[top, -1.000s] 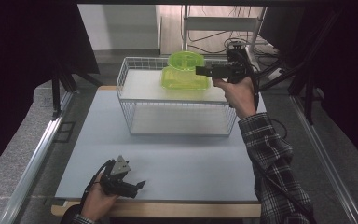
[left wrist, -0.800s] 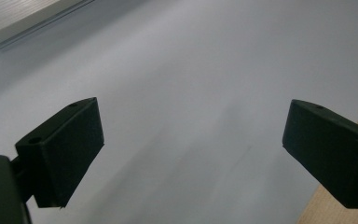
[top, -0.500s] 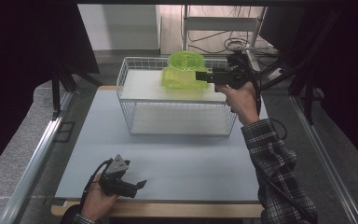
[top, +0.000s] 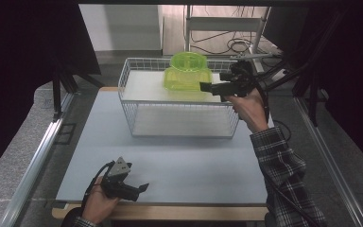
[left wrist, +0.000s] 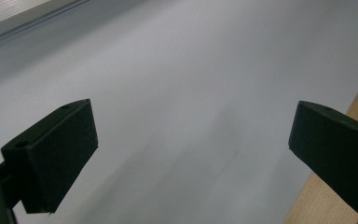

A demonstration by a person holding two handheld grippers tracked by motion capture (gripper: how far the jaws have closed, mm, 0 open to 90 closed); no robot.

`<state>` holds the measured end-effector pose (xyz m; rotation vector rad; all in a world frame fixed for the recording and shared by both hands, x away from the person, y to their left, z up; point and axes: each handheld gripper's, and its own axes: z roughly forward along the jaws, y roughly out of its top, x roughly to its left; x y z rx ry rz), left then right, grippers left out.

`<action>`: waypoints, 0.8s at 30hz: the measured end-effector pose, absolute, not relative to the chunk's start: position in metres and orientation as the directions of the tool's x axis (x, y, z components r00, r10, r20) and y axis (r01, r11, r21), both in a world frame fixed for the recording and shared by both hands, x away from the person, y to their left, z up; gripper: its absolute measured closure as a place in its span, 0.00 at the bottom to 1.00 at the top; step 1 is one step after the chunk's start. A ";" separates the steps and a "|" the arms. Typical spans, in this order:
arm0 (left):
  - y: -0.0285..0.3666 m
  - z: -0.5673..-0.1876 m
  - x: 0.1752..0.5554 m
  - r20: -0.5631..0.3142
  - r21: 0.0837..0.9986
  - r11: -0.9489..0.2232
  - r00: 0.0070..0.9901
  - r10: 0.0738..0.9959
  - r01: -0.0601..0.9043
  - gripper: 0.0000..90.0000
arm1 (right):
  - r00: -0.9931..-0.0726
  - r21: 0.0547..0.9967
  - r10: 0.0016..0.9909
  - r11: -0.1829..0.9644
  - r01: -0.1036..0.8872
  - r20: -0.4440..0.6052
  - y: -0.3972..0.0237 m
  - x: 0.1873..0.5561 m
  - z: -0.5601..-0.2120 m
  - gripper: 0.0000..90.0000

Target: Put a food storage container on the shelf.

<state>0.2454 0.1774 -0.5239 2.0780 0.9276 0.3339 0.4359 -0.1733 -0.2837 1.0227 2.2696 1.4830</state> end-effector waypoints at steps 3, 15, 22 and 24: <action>0.177 -0.524 0.245 -0.087 0.773 -0.392 0.696 0.713 0.499 0.01 | -0.735 0.876 0.660 0.251 0.412 0.156 -0.176 0.433 -0.285 0.02; 0.177 -0.525 0.245 -0.116 0.770 -0.383 0.702 0.702 0.511 0.00 | -0.746 0.870 0.656 0.292 0.397 0.120 -0.180 0.423 -0.292 0.01; 0.177 -0.526 0.246 -0.129 0.761 -0.386 0.705 0.697 0.521 0.00 | -0.753 0.864 0.650 0.315 0.392 0.105 -0.180 0.415 -0.296 0.01; 0.177 -0.526 0.246 -0.133 0.759 -0.387 0.707 0.695 0.523 0.00 | -0.753 0.863 0.650 0.316 0.394 0.106 -0.181 0.414 -0.299 0.01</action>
